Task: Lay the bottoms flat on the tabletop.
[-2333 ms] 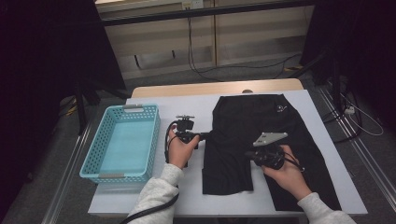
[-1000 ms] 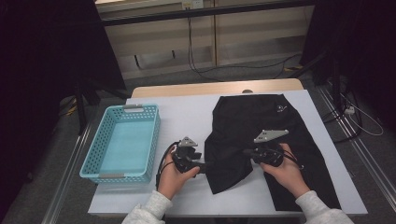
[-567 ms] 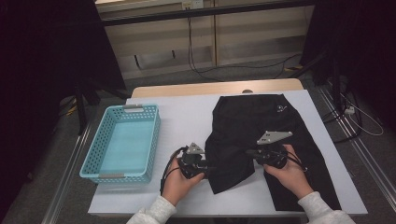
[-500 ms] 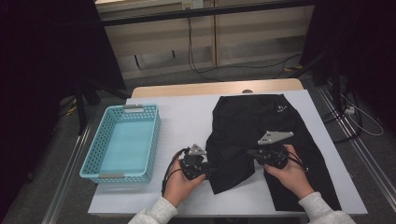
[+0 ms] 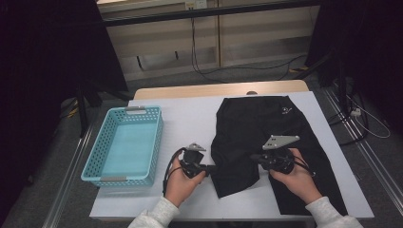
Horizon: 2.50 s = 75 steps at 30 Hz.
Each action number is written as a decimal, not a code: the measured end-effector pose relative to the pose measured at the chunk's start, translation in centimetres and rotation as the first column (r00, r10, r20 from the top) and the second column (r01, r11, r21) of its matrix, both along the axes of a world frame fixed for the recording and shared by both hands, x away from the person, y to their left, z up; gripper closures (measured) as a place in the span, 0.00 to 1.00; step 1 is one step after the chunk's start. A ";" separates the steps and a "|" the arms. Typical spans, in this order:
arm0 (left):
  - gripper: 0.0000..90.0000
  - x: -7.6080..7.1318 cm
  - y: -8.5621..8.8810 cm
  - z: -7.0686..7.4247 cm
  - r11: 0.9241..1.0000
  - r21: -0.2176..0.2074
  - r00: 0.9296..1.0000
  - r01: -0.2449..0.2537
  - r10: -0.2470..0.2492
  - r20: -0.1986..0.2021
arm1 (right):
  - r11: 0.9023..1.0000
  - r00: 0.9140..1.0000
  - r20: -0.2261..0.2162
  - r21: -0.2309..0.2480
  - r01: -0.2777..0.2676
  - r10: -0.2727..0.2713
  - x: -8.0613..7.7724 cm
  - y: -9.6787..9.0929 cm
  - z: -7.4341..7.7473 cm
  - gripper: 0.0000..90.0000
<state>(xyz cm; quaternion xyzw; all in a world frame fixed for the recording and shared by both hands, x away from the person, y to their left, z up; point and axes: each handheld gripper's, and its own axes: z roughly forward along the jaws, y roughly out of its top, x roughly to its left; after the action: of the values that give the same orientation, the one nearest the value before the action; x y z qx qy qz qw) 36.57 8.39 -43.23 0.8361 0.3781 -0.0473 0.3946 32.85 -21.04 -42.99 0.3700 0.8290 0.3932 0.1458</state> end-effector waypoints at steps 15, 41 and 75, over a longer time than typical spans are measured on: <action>0.75 4.4 1.6 -1.9 0.992 0.011 0.992 -0.123 0.123 0.019 | 0.990 0.999 0.002 -0.130 0.047 -0.047 2.3 1.3 -1.5 0.83; 0.25 -1.4 2.9 -1.0 0.999 0.029 0.980 -0.016 0.011 0.196 | 0.997 0.996 0.043 -0.031 0.075 -0.074 -1.8 2.1 -1.1 0.32; 0.34 -3.0 2.0 -2.0 0.999 0.034 0.986 0.019 -0.024 0.165 | 0.998 0.999 -0.013 0.061 0.031 -0.031 -1.6 4.0 -0.7 1.00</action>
<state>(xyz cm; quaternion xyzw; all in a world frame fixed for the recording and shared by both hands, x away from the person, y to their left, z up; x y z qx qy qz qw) 33.60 10.35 -45.26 0.8474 0.3357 0.0242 0.4107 31.26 -17.04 -43.69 0.3895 0.8117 0.4136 0.1354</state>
